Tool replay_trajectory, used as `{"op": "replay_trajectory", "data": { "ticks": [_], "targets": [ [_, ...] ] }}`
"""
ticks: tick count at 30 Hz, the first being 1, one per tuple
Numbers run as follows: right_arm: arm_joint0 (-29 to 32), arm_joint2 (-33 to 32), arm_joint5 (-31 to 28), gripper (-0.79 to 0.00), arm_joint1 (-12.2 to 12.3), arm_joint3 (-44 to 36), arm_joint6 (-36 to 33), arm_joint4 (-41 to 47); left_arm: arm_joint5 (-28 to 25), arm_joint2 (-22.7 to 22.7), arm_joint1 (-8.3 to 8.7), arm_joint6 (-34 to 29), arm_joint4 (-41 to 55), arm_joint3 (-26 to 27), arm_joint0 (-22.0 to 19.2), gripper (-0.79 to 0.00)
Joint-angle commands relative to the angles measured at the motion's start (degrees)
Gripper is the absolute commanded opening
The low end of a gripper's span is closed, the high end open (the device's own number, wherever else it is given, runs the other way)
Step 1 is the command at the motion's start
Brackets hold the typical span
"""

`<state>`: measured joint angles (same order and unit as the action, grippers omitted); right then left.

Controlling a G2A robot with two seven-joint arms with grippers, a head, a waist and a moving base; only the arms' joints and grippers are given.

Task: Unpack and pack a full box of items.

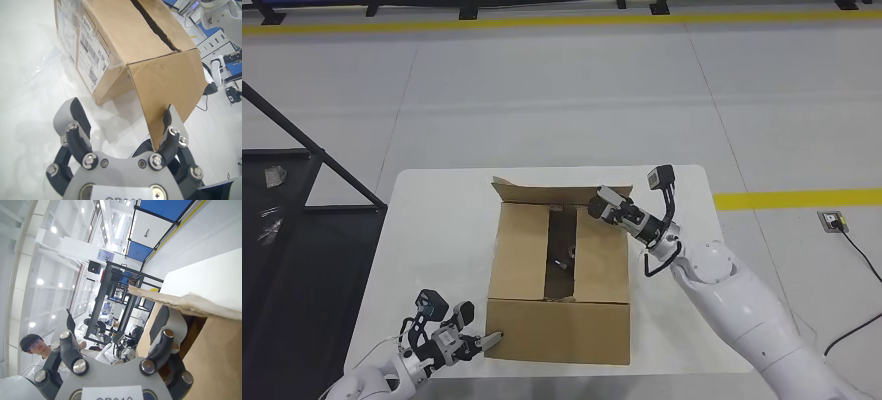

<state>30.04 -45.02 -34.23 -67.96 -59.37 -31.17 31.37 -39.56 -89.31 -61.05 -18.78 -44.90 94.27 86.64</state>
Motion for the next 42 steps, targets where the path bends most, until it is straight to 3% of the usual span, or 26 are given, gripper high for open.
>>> {"op": "replay_trajectory", "data": {
  "ticks": [1, 7, 14, 26, 30, 34, 37, 42],
  "targets": [
    [0.2, 0.0, 0.1, 0.000, 0.0, -0.2, 0.2, -0.1, 0.0, 0.0, 0.00, 0.0, 0.0, 0.0, 0.0, 0.000],
    [-1.2, 1.6, 5.9, 0.000, -1.8, -1.0, 6.7, -4.5, 0.5, 1.0, 0.03, -0.8, -0.4, 0.6, -0.5, 0.000],
    [-8.4, 5.7, 11.0, 0.000, -6.6, 9.7, 17.1, -8.7, 1.0, 1.6, 0.14, -0.2, -1.3, 1.3, -0.3, 0.000],
    [-15.7, 8.7, 12.7, 0.000, -14.4, 31.1, 17.7, -6.2, 2.5, 1.4, 0.21, 3.2, -2.0, 2.3, 2.1, 0.000],
    [-16.3, 8.4, 9.8, 0.000, -16.0, 34.8, 16.6, -5.4, 4.3, 1.7, 0.09, 5.2, -3.0, 2.8, 2.6, 0.000],
    [-16.0, 6.4, 1.1, 0.000, -16.5, 35.8, 13.0, -2.5, 4.3, 1.6, 0.08, 6.9, -3.1, 3.9, 3.3, 0.000],
    [-15.1, 4.0, -4.2, 0.000, -16.4, 34.3, 3.6, 3.0, 3.7, 1.0, 0.15, 8.0, -3.1, 5.3, 4.0, 0.000],
    [-15.3, 2.6, -2.9, 0.000, -15.5, 31.7, -16.1, 5.6, 4.7, -2.3, 0.26, 11.0, 0.6, 7.4, 6.4, 0.000]
  ]
}}
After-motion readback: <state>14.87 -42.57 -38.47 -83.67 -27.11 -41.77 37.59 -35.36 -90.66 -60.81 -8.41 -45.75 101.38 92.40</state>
